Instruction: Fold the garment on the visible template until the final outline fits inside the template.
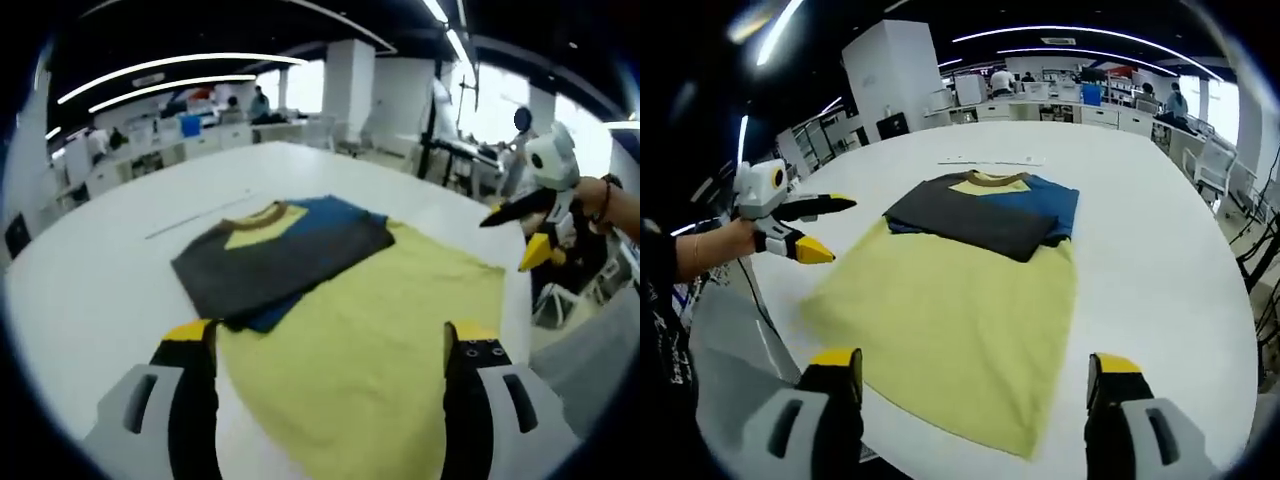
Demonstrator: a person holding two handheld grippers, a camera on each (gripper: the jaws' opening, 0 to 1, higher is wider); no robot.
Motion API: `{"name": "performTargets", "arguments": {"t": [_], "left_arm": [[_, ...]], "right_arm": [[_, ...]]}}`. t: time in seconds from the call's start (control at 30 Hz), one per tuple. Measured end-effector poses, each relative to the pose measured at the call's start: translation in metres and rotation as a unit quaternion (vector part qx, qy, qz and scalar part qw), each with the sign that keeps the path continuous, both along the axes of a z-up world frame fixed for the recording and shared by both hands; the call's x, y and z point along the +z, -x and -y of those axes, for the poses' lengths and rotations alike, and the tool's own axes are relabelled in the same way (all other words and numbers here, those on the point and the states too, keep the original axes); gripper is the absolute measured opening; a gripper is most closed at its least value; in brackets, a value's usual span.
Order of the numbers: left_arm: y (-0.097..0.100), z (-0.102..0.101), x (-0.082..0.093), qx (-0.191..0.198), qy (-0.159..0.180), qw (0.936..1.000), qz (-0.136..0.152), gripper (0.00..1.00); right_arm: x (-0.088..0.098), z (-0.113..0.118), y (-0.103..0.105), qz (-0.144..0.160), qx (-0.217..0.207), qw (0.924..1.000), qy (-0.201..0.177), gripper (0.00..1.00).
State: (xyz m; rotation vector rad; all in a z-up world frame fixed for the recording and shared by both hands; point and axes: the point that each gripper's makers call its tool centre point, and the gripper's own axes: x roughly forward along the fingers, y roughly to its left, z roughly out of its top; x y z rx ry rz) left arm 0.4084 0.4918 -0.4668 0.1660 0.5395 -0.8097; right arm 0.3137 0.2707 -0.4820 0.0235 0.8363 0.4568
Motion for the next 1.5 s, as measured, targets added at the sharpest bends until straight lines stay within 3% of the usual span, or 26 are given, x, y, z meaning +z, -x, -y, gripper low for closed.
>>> {"name": "performTargets", "arguments": {"t": [0.3, 0.43, 0.57, 0.83, 1.03, 1.27, 1.5], "left_arm": [[0.027, -0.025, -0.009, 0.018, -0.006, 0.9998, -0.01, 0.86], [0.035, -0.038, -0.014, 0.023, -0.022, 0.9994, -0.011, 0.84], [0.042, -0.051, -0.02, 0.042, -0.014, 0.9986, -0.029, 0.79], [0.075, -0.053, -0.041, 0.008, -0.038, 0.998, -0.051, 0.65], [0.079, -0.059, -0.047, 0.016, -0.043, 0.9971, -0.061, 0.57], [0.089, -0.059, -0.055, 0.016, -0.05, 0.9955, -0.079, 0.51], [0.099, -0.057, -0.064, 0.025, -0.049, 0.9934, -0.101, 0.44]], "right_arm": [[-0.015, 0.001, 0.013, -0.011, -0.007, 0.9999, 0.0, 0.8], [-0.022, 0.007, 0.018, -0.016, -0.011, 0.9997, 0.016, 0.76], [-0.028, 0.014, 0.018, -0.01, -0.024, 0.9991, 0.035, 0.67], [-0.037, 0.018, 0.019, -0.005, -0.041, 0.9982, 0.045, 0.53], [-0.041, 0.024, 0.025, -0.008, -0.03, 0.9968, 0.074, 0.45], [-0.047, 0.031, 0.029, -0.017, -0.039, 0.9964, 0.073, 0.36], [-0.051, 0.041, 0.03, -0.023, -0.051, 0.9953, 0.079, 0.34]]}}
